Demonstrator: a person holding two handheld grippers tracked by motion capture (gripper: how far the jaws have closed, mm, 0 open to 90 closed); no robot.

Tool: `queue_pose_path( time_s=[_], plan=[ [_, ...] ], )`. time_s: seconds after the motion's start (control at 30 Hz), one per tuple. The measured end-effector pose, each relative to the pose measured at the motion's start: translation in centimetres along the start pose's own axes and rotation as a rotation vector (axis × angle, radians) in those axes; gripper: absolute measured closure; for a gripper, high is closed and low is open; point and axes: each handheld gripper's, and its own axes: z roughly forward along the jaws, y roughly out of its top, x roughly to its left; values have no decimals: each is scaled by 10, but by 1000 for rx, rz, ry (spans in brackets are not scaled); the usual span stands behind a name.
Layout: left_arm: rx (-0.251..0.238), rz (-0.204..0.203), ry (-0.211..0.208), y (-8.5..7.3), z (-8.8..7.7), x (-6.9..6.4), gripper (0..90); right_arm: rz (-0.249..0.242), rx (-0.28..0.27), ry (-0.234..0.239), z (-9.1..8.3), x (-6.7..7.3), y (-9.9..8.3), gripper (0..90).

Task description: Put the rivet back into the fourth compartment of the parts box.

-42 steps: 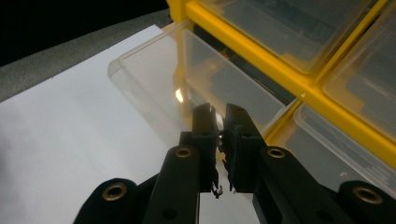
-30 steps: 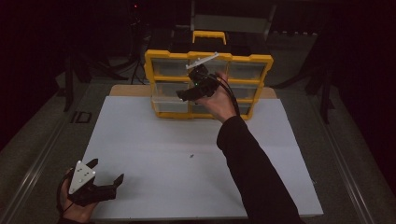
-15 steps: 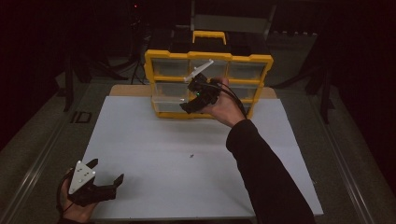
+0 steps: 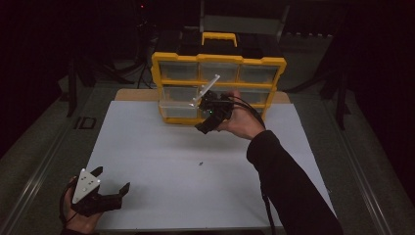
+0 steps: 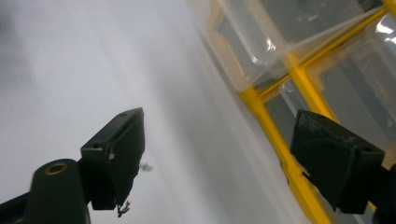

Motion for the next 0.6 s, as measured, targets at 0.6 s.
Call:
queue_pose_path(
  time_s=[0.6],
  plan=[
    [-2, -5, 3, 0, 0, 1, 1, -32, 113, 65, 35, 16, -27, 211]
  ],
)
